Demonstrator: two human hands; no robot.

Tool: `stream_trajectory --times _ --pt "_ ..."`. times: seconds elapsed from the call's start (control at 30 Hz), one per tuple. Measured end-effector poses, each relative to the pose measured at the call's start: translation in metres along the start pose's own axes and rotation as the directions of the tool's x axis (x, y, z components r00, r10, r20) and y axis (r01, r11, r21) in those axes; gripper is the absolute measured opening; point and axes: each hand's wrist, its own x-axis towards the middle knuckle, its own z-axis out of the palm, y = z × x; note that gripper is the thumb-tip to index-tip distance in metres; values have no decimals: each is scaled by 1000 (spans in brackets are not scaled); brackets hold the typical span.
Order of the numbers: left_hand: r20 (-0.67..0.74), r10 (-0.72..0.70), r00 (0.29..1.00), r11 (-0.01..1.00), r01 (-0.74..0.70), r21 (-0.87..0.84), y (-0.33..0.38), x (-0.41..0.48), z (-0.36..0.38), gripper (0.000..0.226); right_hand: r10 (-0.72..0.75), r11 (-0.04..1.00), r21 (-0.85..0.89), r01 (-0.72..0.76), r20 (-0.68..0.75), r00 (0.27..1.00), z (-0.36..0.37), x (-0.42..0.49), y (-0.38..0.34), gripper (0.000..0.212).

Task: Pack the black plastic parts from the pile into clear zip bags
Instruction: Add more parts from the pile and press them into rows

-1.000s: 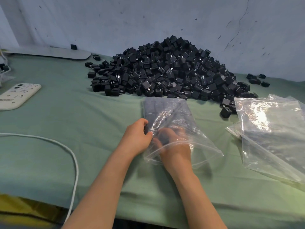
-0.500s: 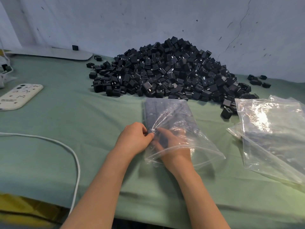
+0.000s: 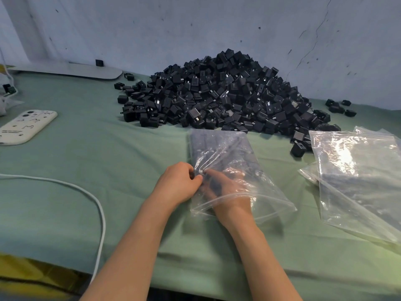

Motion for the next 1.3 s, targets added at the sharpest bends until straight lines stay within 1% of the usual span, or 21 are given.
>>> stream_trajectory --times 0.1,0.13,0.23,0.3,0.37,0.43,0.57,0.67,0.8,0.83,0.9,1.03,1.07,1.1,1.13,1.17,1.23,1.3 --pt "-8 0 1000 1000 0 -4 -1 0 0 24 31 976 217 -29 -6 999 5 -1 -1 38" --pt "-12 -2 1000 1000 2 -6 -1 0 0 24 37 966 255 -34 -9 999 6 -2 -2 38" --pt "-21 -4 1000 1000 3 -12 -2 -1 0 21 -14 977 212 25 -54 998 4 -5 -2 44" --pt "-25 -6 1000 1000 6 -8 -2 -1 0 31 -50 947 312 80 -103 993 1 -10 0 42" --pt "-27 -1 1000 1000 1 5 -2 0 1 38 -68 928 355 115 -141 988 -1 -15 5 40" --pt "-34 9 999 1000 -9 16 -2 0 1 42 -58 928 356 114 -164 985 -1 -17 10 35" --pt "-61 83 995 997 -82 9 3 -4 3 44 -13 899 432 77 -149 989 -4 -18 5 26" --pt "-32 134 990 991 -133 21 6 -6 3 39 3 933 356 50 -147 989 -6 -14 2 27" --pt "-7 152 988 986 -151 76 8 -8 2 39 -71 971 220 97 -125 990 -14 -12 -5 15" --pt "-5 157 988 983 -155 95 8 -8 2 39 -90 968 219 119 -140 986 -16 -13 -5 14" --pt "-6 163 987 978 -161 132 8 -8 2 40 -105 949 278 147 -161 981 -18 -17 -6 15" --pt "-5 154 988 980 -152 125 9 -7 2 39 -41 927 366 82 -118 992 -18 -18 -9 25" --pt "-9 147 989 983 -145 108 9 -6 2 38 -30 924 376 67 -103 994 -17 -17 -10 25" --pt "-17 139 990 986 -137 91 9 -6 2 36 -23 921 385 53 -84 996 -16 -15 -11 18" --pt "-29 130 991 989 -128 74 9 -5 2 33 -10 926 376 37 -73 997 -15 -13 -12 9" --pt "-44 119 992 991 -116 60 9 -5 3 31 7 939 344 23 -84 996 -13 -11 -11 5" --pt "-77 96 992 994 -92 55 10 -3 5 30 34 955 296 3 -121 992 -10 -9 -8 10" --pt "-100 72 992 995 -65 70 11 -2 7 33 32 952 307 17 -154 988 -7 -10 -5 12"
